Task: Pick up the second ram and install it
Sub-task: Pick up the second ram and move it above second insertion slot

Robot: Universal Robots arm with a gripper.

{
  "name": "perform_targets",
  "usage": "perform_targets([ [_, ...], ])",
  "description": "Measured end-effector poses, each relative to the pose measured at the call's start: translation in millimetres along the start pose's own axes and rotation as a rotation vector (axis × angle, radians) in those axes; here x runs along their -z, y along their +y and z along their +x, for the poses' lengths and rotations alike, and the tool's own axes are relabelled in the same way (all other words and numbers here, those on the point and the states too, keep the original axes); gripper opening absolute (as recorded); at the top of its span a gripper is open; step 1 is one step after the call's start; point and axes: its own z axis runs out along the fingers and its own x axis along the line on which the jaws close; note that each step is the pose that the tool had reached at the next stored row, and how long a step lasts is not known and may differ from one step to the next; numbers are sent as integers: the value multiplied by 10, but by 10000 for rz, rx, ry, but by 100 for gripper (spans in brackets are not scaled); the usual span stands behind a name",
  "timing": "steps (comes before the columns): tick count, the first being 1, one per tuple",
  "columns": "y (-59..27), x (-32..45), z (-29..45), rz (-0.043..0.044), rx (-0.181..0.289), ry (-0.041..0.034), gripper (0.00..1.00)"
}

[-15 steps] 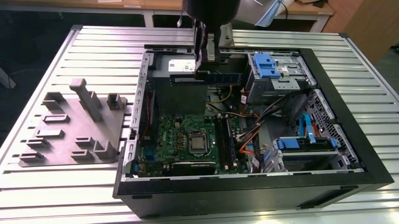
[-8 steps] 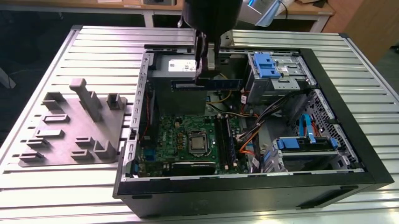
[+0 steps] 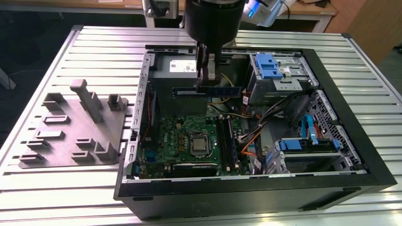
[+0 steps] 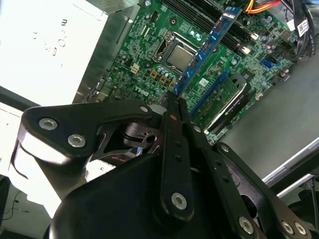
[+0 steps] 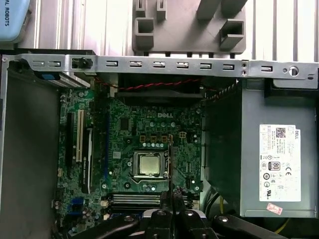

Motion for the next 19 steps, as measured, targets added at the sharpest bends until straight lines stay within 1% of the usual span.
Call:
perform_targets([
  [16,-12,-288,66,5,-227,-10,13],
  [19,-13,-307,67,4,-242,-8,13],
])
